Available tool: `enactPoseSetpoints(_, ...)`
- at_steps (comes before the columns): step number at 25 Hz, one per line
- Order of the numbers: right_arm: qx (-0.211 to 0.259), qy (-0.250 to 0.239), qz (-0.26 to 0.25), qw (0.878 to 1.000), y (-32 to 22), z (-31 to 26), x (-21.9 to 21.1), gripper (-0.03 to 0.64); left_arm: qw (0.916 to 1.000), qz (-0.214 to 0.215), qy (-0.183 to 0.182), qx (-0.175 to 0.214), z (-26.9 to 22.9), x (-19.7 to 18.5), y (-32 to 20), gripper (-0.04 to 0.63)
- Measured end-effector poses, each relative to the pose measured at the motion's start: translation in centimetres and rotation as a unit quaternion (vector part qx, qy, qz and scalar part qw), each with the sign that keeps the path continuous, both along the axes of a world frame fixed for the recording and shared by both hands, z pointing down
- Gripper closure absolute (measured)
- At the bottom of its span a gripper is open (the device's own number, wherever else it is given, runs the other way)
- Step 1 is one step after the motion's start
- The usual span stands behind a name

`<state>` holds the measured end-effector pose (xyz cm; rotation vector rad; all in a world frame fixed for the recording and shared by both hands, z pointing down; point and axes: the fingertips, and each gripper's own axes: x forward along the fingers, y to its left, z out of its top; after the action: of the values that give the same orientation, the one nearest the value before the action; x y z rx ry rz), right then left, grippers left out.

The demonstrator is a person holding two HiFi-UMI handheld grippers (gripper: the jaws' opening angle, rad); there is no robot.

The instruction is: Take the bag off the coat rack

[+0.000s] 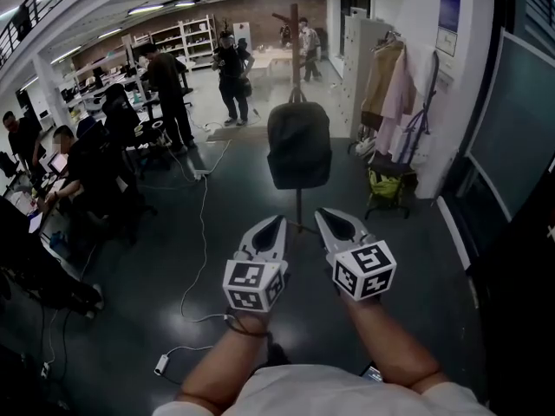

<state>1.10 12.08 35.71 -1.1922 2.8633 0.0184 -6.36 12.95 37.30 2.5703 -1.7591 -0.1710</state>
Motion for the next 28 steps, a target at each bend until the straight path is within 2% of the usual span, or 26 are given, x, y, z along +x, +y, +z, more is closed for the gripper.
enactPoseSetpoints(9, 0.004, -0.006, 0.022, 1.000, -10.5, -1.6, -6.4, 0.614, 0.9994, 0.031, -0.015, -0.003, -1.1, -5.9, -10.4, 0.588)
enactPoseSetpoints(13, 0.002, -0.011, 0.035, 0.999, -14.7, -1.8, -7.7, 0.614, 0.9988, 0.043, -0.024, -0.002, -1.5, -7.3, -14.9, 0.588)
enactPoseSetpoints(20, -0.011, -0.010, 0.044, 0.999, -22.4, -0.4, -7.5, 0.614, 0.9984, 0.051, -0.022, -0.011, -0.6, -6.9, -22.5, 0.589)
enactPoseSetpoints(28, -0.016, -0.007, 0.021, 1.000, -36.0, 1.1, -5.6, 0.614, 0.9991, 0.036, -0.019, -0.012, 0.8, -4.7, -35.4, 0.588)
